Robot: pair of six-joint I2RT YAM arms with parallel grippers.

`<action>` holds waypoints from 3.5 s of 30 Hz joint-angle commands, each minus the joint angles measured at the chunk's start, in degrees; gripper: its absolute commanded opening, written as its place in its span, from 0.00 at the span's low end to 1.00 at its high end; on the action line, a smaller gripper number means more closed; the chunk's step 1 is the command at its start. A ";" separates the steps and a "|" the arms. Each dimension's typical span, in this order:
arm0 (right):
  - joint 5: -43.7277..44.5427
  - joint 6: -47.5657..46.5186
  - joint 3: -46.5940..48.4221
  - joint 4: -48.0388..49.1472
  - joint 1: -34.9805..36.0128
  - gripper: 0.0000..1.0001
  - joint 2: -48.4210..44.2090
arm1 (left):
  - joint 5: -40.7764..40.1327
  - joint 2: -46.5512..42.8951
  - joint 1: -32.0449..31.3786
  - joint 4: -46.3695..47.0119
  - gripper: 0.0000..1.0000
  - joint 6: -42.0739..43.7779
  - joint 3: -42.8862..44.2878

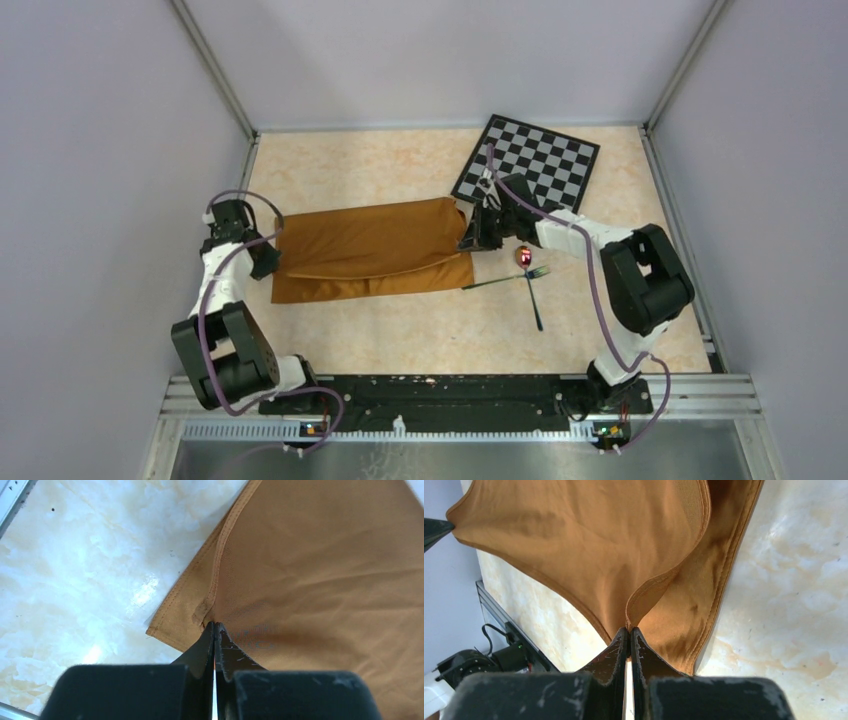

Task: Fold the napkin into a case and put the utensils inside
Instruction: Fold and flatten the napkin at the center of the board.

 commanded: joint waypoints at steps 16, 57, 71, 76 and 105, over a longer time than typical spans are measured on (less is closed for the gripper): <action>1.90 0.88 -4.31 1.13 1.76 0.00 -4.18 | -3.17 2.21 0.26 -2.38 0.00 -1.13 -1.76; 1.70 0.31 -4.48 0.12 4.16 0.00 -3.37 | -6.98 0.91 4.24 -15.54 0.00 -16.23 -3.22; 1.39 -0.29 -4.53 -2.82 4.08 0.00 -6.91 | -8.56 -5.44 4.65 -20.01 0.00 -17.43 -3.24; 1.13 -0.27 -4.93 -3.53 4.13 0.00 -8.08 | -9.59 -6.09 4.83 -21.88 0.00 -19.01 -3.57; 1.23 -1.05 -8.52 -10.86 5.97 0.00 -10.90 | -5.86 -15.39 5.42 -28.91 0.25 -23.76 -8.06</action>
